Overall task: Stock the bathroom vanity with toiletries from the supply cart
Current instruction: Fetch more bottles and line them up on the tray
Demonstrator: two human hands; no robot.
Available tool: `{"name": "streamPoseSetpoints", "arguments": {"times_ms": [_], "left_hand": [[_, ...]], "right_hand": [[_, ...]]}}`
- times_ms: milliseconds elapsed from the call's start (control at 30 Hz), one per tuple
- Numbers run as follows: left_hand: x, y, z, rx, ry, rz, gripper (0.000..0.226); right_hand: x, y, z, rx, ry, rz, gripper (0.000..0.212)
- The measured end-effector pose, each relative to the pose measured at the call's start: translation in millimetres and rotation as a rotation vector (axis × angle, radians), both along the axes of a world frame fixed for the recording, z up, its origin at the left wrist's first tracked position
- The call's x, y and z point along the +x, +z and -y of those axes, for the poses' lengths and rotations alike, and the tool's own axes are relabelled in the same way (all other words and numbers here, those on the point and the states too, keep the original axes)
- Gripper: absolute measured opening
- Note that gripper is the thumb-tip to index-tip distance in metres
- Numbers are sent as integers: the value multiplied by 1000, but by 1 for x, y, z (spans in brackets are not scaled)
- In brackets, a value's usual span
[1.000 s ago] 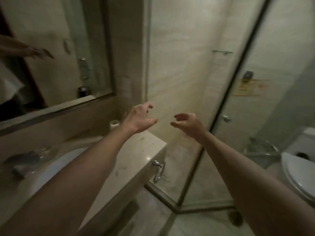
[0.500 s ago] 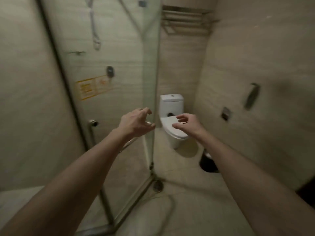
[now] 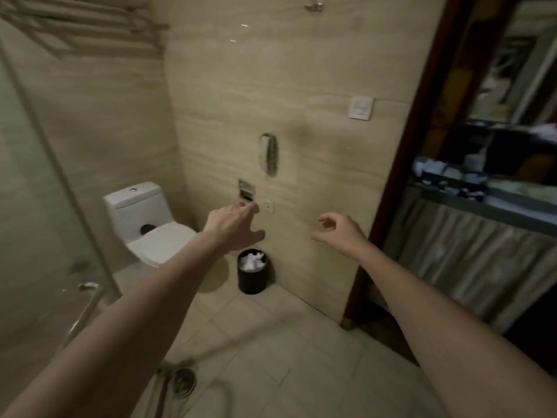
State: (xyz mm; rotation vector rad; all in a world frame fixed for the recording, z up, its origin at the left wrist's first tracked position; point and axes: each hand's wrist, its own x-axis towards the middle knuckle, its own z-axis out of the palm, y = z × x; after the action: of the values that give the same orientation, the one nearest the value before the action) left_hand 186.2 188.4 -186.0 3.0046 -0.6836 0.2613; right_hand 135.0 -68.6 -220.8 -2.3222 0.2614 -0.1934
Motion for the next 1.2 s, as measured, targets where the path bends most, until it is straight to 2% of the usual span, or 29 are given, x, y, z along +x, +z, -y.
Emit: {"name": "streamPoseSetpoints", "arguments": {"times_ms": [200, 500, 733, 933, 1200], "left_hand": [[26, -14, 102, 61, -241, -33, 68], [15, -47, 263, 89, -599, -89, 67], [39, -53, 380, 165, -654, -55, 57], [69, -33, 492, 149, -617, -32, 58], [102, -52, 597, 102, -590, -149, 53]], "right_hand": [[-45, -8, 77, -74, -243, 11, 51], [-112, -30, 206, -136, -439, -179, 71], [-104, -46, 314, -177, -457, -257, 71], [-82, -38, 429, -156, -500, -222, 69], [-51, -49, 541, -202, -519, -284, 65]]}}
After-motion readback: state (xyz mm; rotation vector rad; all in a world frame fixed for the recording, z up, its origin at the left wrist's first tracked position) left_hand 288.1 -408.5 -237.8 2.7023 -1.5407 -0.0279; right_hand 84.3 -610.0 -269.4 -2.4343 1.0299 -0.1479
